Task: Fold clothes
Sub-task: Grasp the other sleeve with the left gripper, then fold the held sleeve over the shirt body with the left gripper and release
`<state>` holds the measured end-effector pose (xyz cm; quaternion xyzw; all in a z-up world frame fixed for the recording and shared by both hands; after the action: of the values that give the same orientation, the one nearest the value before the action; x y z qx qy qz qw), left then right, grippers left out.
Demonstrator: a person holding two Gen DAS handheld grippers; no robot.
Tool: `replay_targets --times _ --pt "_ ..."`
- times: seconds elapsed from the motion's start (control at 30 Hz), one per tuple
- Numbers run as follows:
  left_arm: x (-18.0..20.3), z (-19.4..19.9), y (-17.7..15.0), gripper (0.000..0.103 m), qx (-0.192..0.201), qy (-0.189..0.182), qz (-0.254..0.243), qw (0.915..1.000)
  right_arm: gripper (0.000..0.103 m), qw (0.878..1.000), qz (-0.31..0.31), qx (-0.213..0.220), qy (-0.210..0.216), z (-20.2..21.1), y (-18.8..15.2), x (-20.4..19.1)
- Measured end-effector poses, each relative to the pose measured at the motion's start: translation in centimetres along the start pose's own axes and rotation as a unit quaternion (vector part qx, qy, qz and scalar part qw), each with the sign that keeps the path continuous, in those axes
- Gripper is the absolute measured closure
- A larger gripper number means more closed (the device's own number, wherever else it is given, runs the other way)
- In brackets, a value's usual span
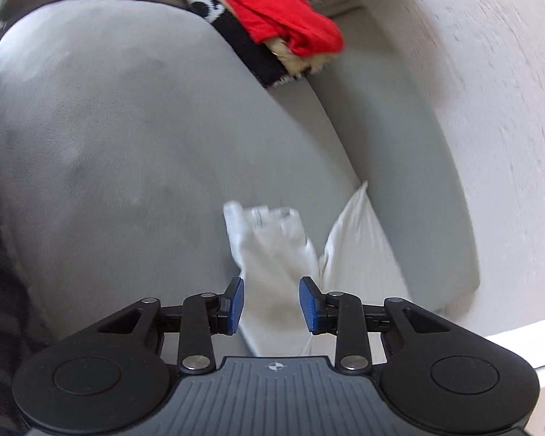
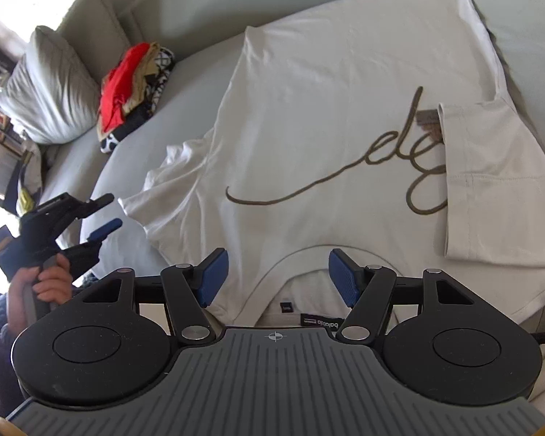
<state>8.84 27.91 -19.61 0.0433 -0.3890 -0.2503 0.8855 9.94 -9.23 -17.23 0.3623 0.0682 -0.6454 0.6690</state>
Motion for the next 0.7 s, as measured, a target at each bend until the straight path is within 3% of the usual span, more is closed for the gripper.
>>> replay_targets --times 0.2,0.3,0.37,0.43,0.7 --pt "-0.4 -4.4 1.1 0.063 -0.040 0.010 0.000 0.9992 0.036 1.000 -0.026 0.003 -0.014 0.0 0.0 1.9" --pt "-0.4 -5.9 1.7 0.064 -0.034 0.008 -0.001 0.9994 0.036 0.999 -0.034 0.002 -0.015 0.1 -0.2 2.5" --pt "-0.5 -6.2 2.3 0.079 -0.022 0.011 0.002 0.9997 0.036 0.999 -0.039 0.001 -0.015 0.1 -0.4 2.9" --pt "-0.5 -6.0 2.9 0.103 -0.002 0.025 -0.010 0.9996 0.036 0.999 -0.047 0.000 -0.015 0.1 -0.5 3.4" --pt "0.1 -4.7 3.5 0.103 0.049 0.050 -0.052 0.9962 0.036 0.996 -0.084 0.001 -0.012 0.7 -1.3 5.5"
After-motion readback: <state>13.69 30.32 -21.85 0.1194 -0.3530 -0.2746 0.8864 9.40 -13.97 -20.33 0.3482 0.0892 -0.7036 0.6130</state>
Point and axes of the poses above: each gripper's, at about its wrist camera, not at the fingertips, and z roughly against the way its jaws point, x to its right, y to its top, the point moved 10 cm from there along -z, roughly the way its jaws point, and after that the axes turned 7 degrees about y, right-handed, at the moved point
